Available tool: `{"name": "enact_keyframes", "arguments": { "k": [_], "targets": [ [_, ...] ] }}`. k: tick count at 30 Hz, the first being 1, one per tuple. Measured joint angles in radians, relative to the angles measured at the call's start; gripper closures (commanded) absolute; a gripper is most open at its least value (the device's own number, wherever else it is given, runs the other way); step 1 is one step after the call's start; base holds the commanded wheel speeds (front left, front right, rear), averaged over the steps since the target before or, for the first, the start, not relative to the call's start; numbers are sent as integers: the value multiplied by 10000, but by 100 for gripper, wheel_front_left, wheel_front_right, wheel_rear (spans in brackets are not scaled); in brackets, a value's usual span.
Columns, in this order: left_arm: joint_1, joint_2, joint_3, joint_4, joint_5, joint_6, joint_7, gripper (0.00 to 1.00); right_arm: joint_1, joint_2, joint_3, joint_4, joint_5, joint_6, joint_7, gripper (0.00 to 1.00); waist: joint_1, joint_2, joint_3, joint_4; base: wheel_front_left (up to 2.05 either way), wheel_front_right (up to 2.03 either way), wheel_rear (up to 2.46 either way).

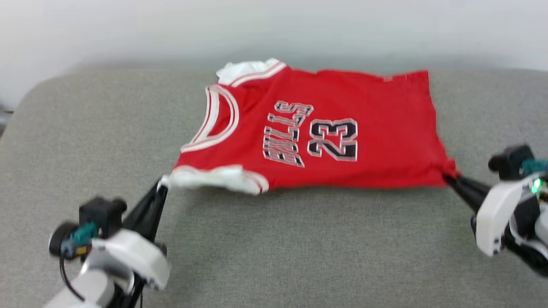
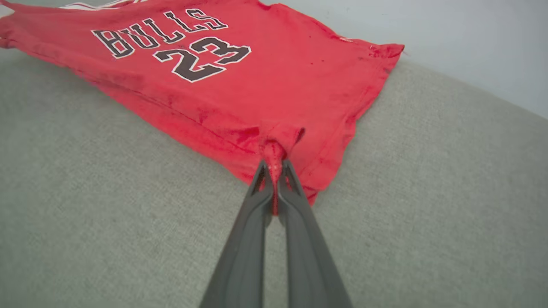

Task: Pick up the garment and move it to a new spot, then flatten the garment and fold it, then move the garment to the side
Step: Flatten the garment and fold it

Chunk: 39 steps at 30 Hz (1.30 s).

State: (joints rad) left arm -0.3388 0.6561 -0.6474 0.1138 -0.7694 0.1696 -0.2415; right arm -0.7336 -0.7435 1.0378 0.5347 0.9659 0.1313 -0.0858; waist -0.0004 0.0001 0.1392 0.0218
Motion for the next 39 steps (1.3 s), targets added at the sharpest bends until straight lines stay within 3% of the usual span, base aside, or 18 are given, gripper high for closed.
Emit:
{"name": "enact_keyframes", "arguments": {
  "k": [12,20,27,39],
  "targets": [
    [3671,533,-531,-1229,-1453,525,617,100,2982,-654,247,-648,485,2,-297,100,1,0,-1233,-47,0,0,0],
    [5057,888,-871,-2142,-2063,698,1095,100,4492,-988,-48,-1049,642,2,-416,100,2,1,-1565,-85,0,0,0],
    [4945,976,-809,-2410,-1808,861,965,100,4876,-951,-566,-1358,518,2,-412,100,3,0,-1536,-149,0,0,0],
    [2619,880,-752,-1921,-761,299,1095,100,4638,-696,-1745,-1707,359,0,-468,100,5,0,-981,-348,0,0,0]
  ]
}}
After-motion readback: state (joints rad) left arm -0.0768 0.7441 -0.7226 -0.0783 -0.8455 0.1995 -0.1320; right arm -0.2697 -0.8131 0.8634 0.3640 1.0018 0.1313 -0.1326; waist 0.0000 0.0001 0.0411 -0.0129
